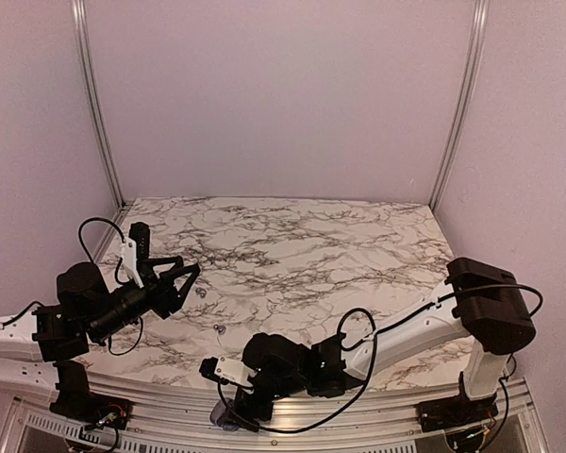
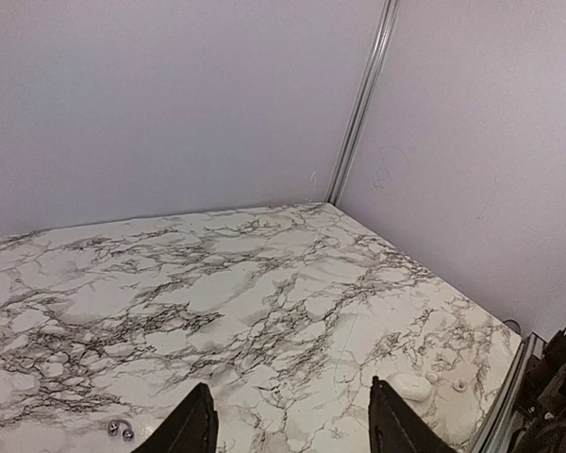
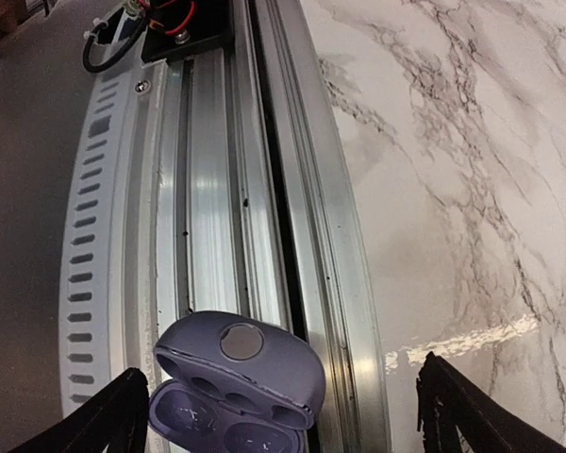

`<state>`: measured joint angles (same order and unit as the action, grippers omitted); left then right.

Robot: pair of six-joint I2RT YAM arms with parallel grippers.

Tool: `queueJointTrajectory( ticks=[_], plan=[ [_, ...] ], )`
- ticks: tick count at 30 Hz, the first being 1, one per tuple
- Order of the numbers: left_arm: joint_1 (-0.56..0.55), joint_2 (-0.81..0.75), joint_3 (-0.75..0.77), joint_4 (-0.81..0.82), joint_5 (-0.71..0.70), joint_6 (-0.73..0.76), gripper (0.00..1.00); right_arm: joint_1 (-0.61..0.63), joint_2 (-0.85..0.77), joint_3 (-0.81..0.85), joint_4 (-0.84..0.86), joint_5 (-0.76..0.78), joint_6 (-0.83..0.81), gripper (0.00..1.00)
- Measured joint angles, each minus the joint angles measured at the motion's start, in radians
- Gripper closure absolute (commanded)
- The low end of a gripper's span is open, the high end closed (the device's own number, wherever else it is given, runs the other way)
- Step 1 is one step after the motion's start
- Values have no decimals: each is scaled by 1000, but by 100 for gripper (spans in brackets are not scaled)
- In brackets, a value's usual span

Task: Insert the wireless bluetooth earbuds into the charging case
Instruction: Pick up the charging case from the corner of the board.

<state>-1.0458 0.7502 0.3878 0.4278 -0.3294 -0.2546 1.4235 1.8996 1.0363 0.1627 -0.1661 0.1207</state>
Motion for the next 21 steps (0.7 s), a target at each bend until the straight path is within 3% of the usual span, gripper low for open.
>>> queueJointTrajectory(
  ticks=[5,12,19,21],
  plan=[
    [6,2,2,-22,-4,-4,45,24,45,5,-41,27,10,2],
    [14,2,2,-38,-2,-8,45,80,99,83,-49,87,35,4],
    [18,2,2,-39,-1,-11,45,86,128,86,-46,117,63,30],
    [18,2,2,-39,-1,-11,45,86,128,86,-46,127,71,42]
  ],
)
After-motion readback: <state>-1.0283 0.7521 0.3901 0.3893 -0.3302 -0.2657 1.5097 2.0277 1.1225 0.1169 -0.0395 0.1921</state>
